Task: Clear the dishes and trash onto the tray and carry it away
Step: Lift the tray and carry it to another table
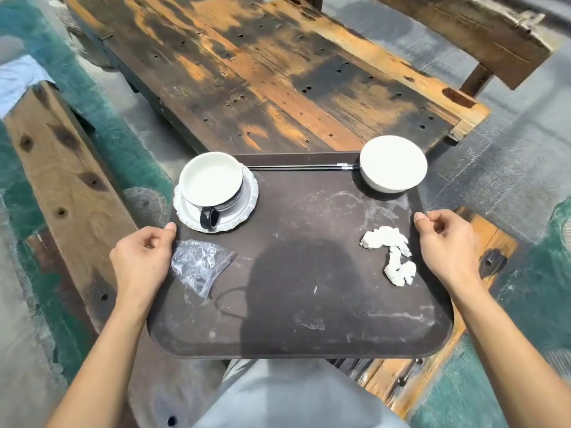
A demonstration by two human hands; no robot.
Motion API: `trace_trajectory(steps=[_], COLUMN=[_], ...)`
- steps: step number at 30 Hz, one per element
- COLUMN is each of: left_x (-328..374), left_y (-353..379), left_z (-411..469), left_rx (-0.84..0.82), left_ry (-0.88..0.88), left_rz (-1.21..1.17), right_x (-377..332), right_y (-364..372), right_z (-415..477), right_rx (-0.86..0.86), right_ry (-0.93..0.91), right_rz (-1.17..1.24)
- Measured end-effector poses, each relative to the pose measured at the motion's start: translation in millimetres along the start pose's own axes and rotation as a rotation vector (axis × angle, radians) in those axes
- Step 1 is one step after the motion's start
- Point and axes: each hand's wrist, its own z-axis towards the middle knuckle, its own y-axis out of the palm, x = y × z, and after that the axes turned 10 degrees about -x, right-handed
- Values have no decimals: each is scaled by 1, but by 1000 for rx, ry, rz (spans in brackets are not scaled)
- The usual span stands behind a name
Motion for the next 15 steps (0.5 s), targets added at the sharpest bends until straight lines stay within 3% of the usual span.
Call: trace_trajectory(steps=[15], left_x=[42], left_y=[29], left_z=[169], left_rx=[-138], left_ry=[127], left_rz=[27], right_x=[-51], right_y=[39], right_z=[78], right_rx=[119], right_ry=[161], right_rz=[13])
